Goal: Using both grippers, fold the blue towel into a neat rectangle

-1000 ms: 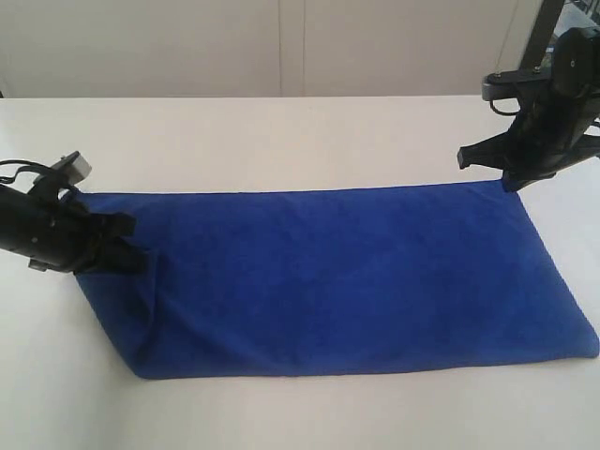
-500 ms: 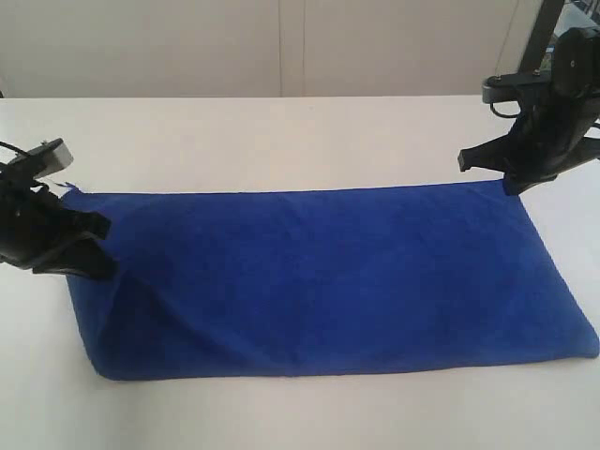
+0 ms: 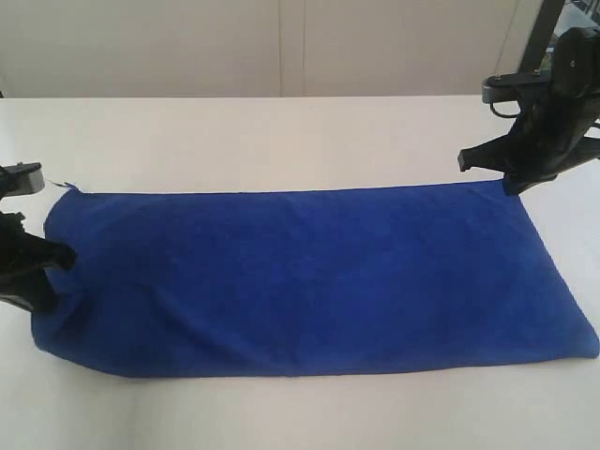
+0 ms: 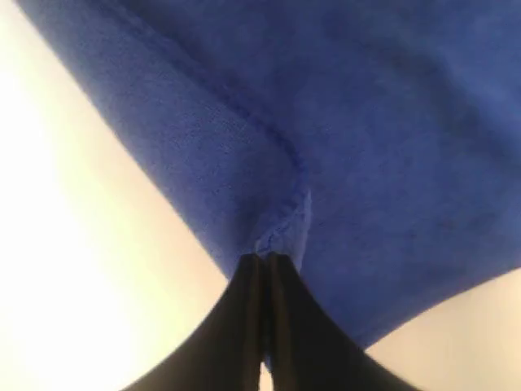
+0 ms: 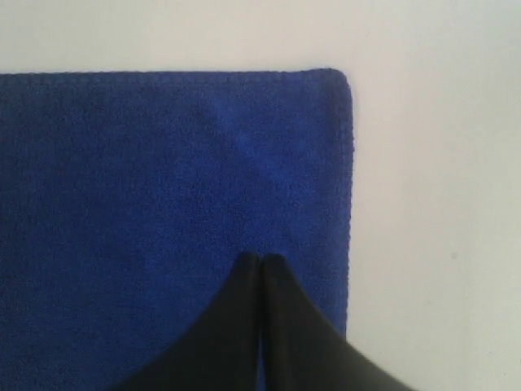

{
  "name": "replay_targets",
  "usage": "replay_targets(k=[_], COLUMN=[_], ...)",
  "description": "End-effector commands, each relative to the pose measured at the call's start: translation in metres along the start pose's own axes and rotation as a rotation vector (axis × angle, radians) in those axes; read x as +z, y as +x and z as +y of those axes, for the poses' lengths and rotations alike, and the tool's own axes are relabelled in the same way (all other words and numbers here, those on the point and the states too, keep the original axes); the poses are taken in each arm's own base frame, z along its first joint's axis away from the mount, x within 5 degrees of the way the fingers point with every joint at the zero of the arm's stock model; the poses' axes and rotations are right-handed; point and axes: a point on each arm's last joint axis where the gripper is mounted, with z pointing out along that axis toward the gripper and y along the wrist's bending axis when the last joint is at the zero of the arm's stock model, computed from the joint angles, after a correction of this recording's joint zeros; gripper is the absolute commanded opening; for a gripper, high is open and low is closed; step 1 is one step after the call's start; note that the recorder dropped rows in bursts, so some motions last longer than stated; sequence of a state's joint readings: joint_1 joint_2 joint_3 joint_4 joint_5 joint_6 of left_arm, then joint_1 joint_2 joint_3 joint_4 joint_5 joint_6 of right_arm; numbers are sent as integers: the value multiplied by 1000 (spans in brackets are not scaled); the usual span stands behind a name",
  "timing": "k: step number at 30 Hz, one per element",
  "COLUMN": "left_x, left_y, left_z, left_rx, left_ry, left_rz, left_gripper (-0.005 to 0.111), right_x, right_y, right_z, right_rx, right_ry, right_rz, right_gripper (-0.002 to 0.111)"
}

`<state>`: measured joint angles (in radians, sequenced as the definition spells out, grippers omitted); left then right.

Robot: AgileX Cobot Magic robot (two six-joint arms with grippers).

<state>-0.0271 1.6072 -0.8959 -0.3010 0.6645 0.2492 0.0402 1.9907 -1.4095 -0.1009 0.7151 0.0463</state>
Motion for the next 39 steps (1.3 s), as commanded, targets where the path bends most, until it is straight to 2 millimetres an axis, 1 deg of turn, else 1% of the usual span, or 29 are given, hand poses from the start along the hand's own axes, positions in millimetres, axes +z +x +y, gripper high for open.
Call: replay_targets(k=[1, 6, 12, 14, 16, 20, 22, 28, 34, 36, 37, 38, 39], left_x=[-4, -4, -4, -4, -4, -4, -4, -6, -12, -11, -9, -8, -7], left_y=[4, 8, 9, 9, 9, 10, 11, 18, 29, 27, 24, 21, 19], left_z=[2, 4, 5, 5, 5, 4, 4, 9, 25, 23, 19, 16, 12], left_rx=[-23, -50, -84, -84, -83, -80, -81, -43, -89, -107, -117, -100, -87], left_ry=[-51, -68, -79, -79, -80, -79, -75, -131, -324, -304, -255, -213, -168], left_rz=[34, 75, 83, 86, 86, 98, 112, 187, 305, 281, 243, 217, 195], left_gripper=[0, 0, 1, 9, 22, 54, 62, 61, 61, 61, 61, 59, 54], right_x=[-1, -1, -1, -1, -1, -1, -1, -1, -1, -1, -1, -1, -1], right_y=[0, 0, 0, 0, 0, 0, 0, -1, -1, -1, -1, -1, -1], right_z=[-5, -5, -5, -5, -5, -5, -5, -5, -5, -5, -5, -5, -5], right_rx=[7, 7, 7, 7, 7, 7, 7, 7, 7, 7, 7, 7, 7], right_ry=[3, 3, 3, 3, 3, 3, 3, 3, 3, 3, 3, 3, 3], right_rz=[-8, -8, -10, -12, -12, -12, -12, -16, -16, -16, -16, -16, -16], right_gripper=[0, 0, 0, 0, 0, 0, 0, 0, 0, 0, 0, 0, 0])
